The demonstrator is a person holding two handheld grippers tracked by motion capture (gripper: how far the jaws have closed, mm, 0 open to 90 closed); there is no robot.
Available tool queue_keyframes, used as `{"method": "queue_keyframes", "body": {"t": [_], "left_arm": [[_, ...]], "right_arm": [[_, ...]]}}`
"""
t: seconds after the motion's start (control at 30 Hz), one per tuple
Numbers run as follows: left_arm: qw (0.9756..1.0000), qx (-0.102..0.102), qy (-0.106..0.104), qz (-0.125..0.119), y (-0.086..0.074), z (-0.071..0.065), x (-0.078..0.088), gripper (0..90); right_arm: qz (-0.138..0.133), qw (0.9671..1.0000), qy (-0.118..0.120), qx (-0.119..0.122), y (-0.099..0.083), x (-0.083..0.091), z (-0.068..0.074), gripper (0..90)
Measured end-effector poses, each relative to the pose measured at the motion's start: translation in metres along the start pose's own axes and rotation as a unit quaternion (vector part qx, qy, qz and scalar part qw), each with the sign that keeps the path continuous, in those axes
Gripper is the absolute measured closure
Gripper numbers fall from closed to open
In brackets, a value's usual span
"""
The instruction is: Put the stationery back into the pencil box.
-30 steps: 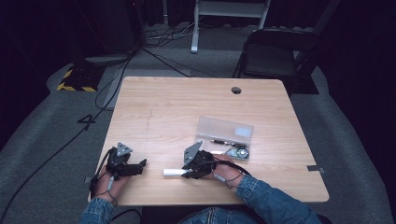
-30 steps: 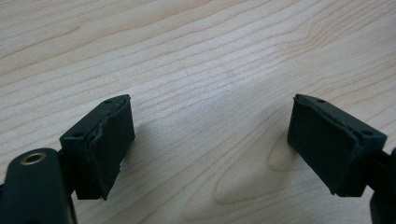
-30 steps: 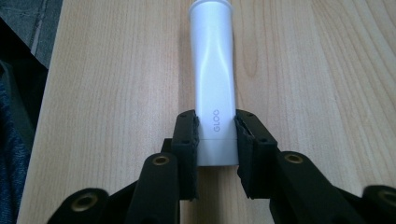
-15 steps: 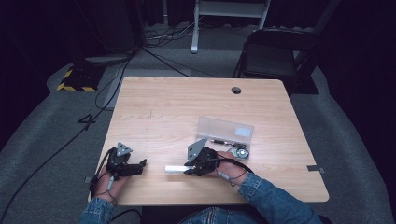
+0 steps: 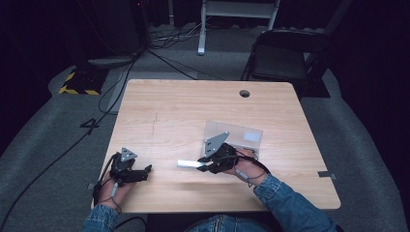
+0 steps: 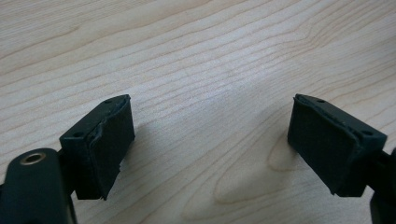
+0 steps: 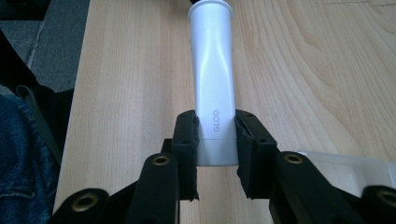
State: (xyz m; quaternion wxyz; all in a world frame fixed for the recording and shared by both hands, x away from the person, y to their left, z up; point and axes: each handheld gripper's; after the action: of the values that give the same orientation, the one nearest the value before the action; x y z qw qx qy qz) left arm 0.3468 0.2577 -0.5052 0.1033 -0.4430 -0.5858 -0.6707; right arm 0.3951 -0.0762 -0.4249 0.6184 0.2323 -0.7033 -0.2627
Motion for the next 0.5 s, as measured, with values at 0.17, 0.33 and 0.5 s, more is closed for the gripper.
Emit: {"method": "queue_keyframes", "body": {"t": [0.17, 0.33, 0.5], "left_arm": [[1.0000, 0.000, 0.000, 0.000, 0.000, 0.000, 0.000, 15.0], [1.0000, 0.000, -0.001, 0.001, 0.000, 0.000, 0.000, 15.0], [1.0000, 0.000, 0.000, 0.000, 0.000, 0.000, 0.000, 15.0]], "right_arm": [[-0.001, 1.0000, -0.005, -0.003, -0.001, 0.007, -0.001, 71.3], [0.001, 1.0000, -0.008, -0.006, -0.003, 0.013, -0.003, 71.3], [0.003, 0.9999, -0.012, -0.008, -0.006, 0.017, -0.006, 71.3]]}}
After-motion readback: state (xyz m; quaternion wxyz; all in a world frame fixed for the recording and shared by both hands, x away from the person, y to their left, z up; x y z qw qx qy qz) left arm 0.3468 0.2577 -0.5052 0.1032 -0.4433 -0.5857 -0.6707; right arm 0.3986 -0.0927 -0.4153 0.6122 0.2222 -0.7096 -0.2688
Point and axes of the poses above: each handheld gripper's, and its own axes: x roughly backward along the jaws, y roughly out of its top, z roughly to its left, and after that the axes turned 4 degrees about -y, right-handed
